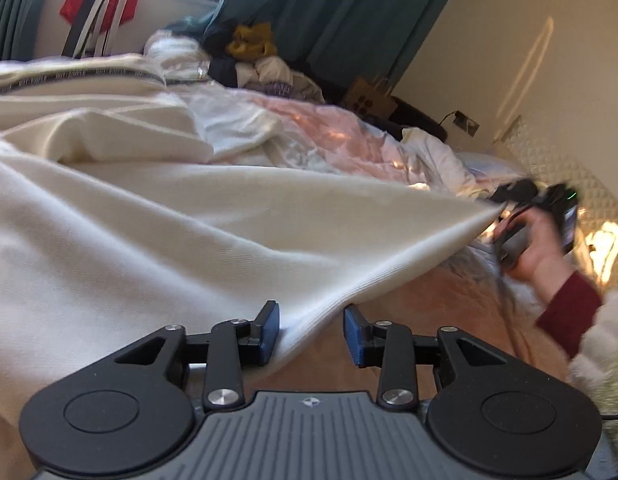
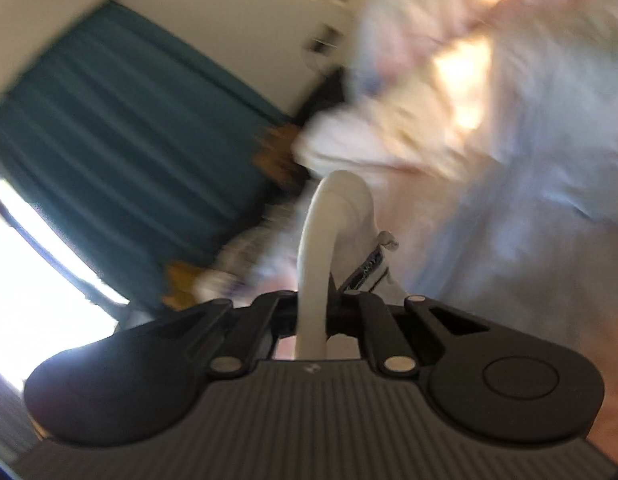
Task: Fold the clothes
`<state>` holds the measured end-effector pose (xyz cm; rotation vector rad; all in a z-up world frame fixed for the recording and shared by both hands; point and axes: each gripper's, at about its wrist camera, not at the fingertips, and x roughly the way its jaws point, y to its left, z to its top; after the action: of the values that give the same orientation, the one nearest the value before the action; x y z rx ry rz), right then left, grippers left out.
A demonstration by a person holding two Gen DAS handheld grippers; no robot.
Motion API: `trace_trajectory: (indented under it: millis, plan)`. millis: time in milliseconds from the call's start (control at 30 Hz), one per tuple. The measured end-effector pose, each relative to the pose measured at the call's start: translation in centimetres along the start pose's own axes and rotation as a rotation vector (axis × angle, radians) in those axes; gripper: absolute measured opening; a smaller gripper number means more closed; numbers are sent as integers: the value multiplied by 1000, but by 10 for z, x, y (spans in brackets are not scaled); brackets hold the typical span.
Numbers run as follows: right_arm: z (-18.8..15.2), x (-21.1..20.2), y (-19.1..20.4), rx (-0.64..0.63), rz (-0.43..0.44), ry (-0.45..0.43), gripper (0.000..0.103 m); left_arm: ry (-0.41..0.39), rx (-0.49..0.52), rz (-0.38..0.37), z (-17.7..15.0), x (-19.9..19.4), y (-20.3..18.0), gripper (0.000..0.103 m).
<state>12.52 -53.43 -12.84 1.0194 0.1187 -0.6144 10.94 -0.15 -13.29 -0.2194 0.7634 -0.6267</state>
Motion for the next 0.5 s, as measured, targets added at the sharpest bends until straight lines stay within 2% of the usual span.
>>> trace_trajectory:
  millis: [100, 200, 233, 367, 500]
  plan:
    - [-16, 19, -18, -90, -118, 61, 6, 33, -36, 9, 4, -9, 0, 46]
    - [-21, 20, -20, -166, -145, 72, 6, 29, -126, 15, 9, -31, 7, 54]
    - [-20, 18, -18, -168, -147, 70, 6, 24, -210, 23, 10, -42, 16, 59]
    - [-15, 10, -12, -157, -156, 59, 6, -68, -715, 80, 0, -94, 76, 62]
    - [-15, 4, -11, -162, -172, 54, 6, -181, -1016, 157, -20, -138, 127, 75]
